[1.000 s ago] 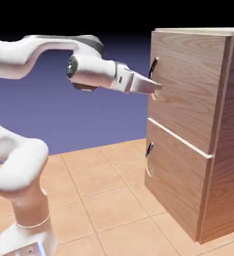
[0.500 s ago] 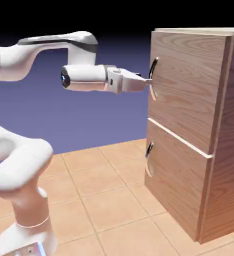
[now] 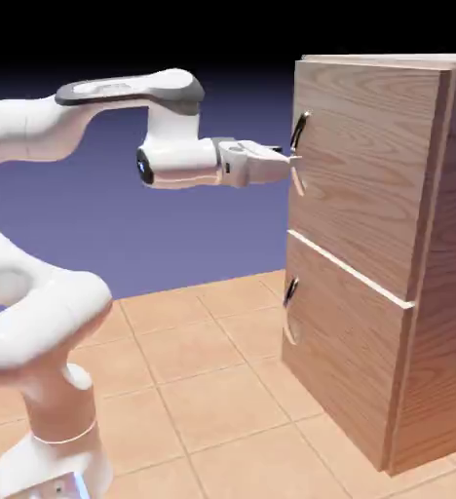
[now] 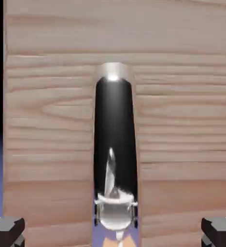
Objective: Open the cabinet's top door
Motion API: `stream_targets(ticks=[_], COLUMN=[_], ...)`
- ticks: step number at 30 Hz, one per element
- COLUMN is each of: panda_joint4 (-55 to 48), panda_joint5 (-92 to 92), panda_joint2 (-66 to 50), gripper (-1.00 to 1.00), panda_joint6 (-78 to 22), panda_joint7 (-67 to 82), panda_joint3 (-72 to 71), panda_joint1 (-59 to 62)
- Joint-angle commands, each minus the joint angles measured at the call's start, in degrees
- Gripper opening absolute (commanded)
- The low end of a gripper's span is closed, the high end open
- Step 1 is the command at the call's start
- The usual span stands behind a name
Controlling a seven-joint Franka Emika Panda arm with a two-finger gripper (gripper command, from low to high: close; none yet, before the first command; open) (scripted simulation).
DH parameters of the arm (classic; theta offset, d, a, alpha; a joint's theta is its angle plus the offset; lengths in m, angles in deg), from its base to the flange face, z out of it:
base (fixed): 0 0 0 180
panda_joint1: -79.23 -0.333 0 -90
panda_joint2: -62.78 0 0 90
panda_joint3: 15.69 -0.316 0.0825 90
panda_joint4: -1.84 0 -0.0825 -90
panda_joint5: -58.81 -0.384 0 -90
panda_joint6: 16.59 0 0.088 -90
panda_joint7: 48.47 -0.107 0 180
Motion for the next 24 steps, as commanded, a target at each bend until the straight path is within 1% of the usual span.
stream_targets(ticks=[1, 12, 19, 24], panda_joint4=[0.0, 15.6, 25.1, 30.4], panda_joint5=[0.0, 14.9, 30.4, 42.8], panda_joint2=[0.0, 2.1, 7.8, 13.2], gripper=[-1.00, -1.00, -1.00, -1.00], panda_joint6=[0.0, -8.8, -13.6, -16.5], panda_joint7=[0.0, -2.8, -8.0, -13.1], panda_joint3=[0.0, 18.3, 32.5, 41.6], panda_joint1=[0.0, -22.8, -36.8, -43.5])
